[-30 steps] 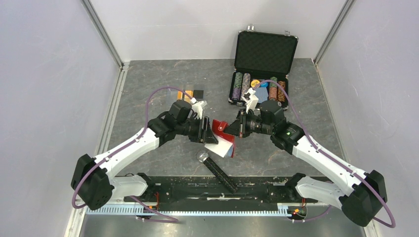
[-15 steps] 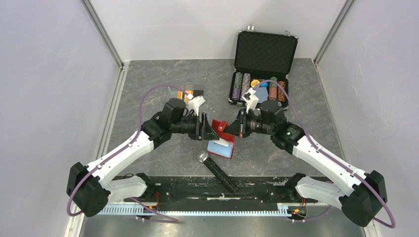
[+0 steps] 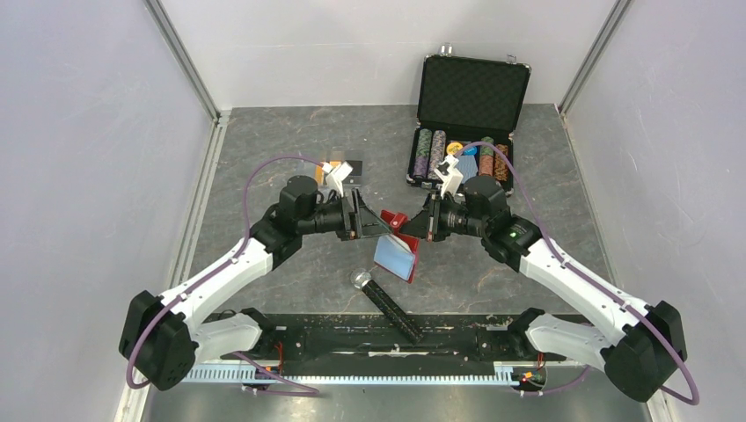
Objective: Put the credit cards into the card holder
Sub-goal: Open the card holder at the center of the board.
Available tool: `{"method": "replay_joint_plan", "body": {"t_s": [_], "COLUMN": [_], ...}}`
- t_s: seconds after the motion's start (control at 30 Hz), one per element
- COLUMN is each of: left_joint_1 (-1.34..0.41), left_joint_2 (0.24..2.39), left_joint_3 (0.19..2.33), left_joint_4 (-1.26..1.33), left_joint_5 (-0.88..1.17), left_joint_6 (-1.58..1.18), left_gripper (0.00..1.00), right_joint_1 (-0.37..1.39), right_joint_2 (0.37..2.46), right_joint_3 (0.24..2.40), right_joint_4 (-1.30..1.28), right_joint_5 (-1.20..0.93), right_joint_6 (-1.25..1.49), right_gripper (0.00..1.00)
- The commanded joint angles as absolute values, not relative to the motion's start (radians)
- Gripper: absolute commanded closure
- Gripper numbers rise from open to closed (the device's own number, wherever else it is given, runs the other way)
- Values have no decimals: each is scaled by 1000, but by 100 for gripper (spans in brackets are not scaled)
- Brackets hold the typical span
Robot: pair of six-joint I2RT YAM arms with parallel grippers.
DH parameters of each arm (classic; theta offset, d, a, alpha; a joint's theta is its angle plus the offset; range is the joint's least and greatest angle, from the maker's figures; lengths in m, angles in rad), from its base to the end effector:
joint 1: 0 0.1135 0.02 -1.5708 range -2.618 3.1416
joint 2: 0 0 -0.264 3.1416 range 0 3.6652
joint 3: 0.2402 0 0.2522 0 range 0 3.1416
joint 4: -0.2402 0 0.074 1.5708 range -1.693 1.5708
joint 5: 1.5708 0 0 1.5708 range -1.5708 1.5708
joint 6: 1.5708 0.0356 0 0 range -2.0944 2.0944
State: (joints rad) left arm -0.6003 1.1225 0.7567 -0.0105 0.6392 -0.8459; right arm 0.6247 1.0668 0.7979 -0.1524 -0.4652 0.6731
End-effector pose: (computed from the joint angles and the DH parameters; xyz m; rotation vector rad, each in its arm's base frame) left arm 0.1953 -0.1594 0.2821 0.2181 2.2049 -1.5091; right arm 0.1863 0.1540 0.2942 -0.2794 2.1705 1.2549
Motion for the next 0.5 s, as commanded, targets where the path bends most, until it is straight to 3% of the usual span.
{"method": "replay_joint_plan", "body": {"t_s": [0.0, 0.23, 0.37, 0.47], "left_joint_1": [-568, -558, -558, -558], "left_joint_2": [1108, 1146, 1136, 1127], "left_joint_3": [719, 685, 652, 630], "left_joint_4": [199, 296, 296, 316], "left_joint_5": [671, 710, 698, 687], "left_joint_6": [-982, -1015, -993, -981], "left_gripper": [25, 25, 33, 48], "right_joint_1": [608, 588, 578, 572], "right_joint_2": [1082, 1086, 1087, 1089], "right_joint_3": [833, 826, 818, 806], "right_joint_4": [-122, -80, -55, -23], "right_joint_5": [-492, -529, -545, -562], "right_joint_6": [717, 760, 784, 812], "right_gripper": [100, 100, 100, 100]}}
